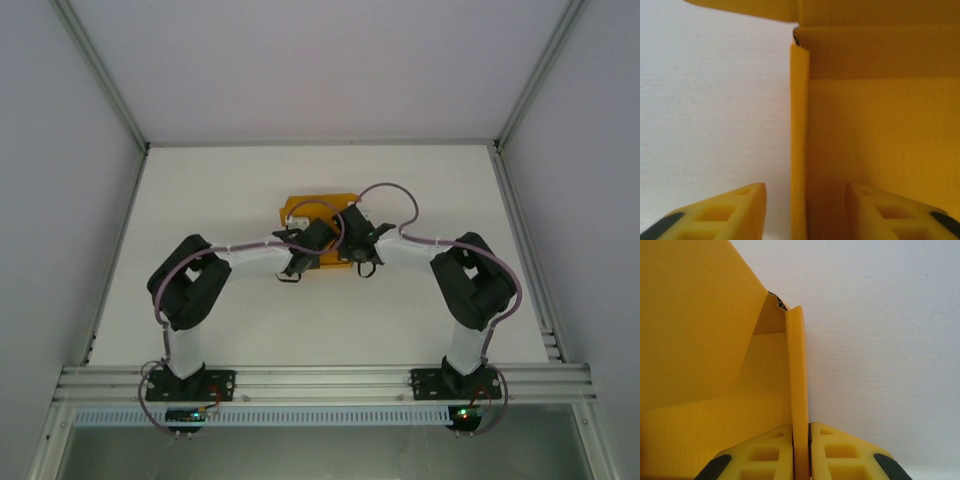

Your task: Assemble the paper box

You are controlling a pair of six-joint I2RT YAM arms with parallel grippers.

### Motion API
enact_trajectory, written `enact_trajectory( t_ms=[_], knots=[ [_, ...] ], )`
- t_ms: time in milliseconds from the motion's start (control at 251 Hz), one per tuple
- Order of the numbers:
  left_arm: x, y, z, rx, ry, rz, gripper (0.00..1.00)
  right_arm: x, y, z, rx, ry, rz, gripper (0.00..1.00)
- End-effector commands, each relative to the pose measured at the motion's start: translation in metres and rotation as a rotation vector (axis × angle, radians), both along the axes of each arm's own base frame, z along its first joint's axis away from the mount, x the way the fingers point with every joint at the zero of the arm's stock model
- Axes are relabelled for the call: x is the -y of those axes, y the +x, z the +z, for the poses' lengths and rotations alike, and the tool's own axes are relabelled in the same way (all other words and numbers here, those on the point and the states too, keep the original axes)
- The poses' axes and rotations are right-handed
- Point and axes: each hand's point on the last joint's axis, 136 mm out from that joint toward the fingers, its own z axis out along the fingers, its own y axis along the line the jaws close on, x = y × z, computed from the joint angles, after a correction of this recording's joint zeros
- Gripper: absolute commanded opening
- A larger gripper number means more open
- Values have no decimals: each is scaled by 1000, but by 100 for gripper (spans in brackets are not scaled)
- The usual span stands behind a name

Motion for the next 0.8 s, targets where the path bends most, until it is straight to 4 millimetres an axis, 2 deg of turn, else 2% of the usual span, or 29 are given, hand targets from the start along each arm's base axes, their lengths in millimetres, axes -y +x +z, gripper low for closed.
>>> enact_trajectory(
  t_ms=[0,128,220,391,447,551,670,798],
  knots=[
    [16,2,31,50,-158,-71,58,23,-28,-35,-135,-148,29,11],
    [6,3,49,74,-217,-62,74,27,-31,-40,-162,-186,41,11],
    [-8,3,58,82,-246,-43,82,32,-33,-44,-186,-221,41,11],
    [-46,-4,74,130,-219,17,96,46,-32,-48,-224,-347,13,11],
    [-60,-8,81,153,-208,42,99,50,-35,-52,-237,-393,10,10],
    [-88,-15,95,198,-199,100,99,52,-31,-50,-239,-453,-4,0],
    [-116,-24,106,245,-200,156,99,57,-32,-51,-240,-520,-8,0],
    [-133,-30,111,270,-215,188,99,56,-30,-49,-233,-558,-2,0]
  ],
)
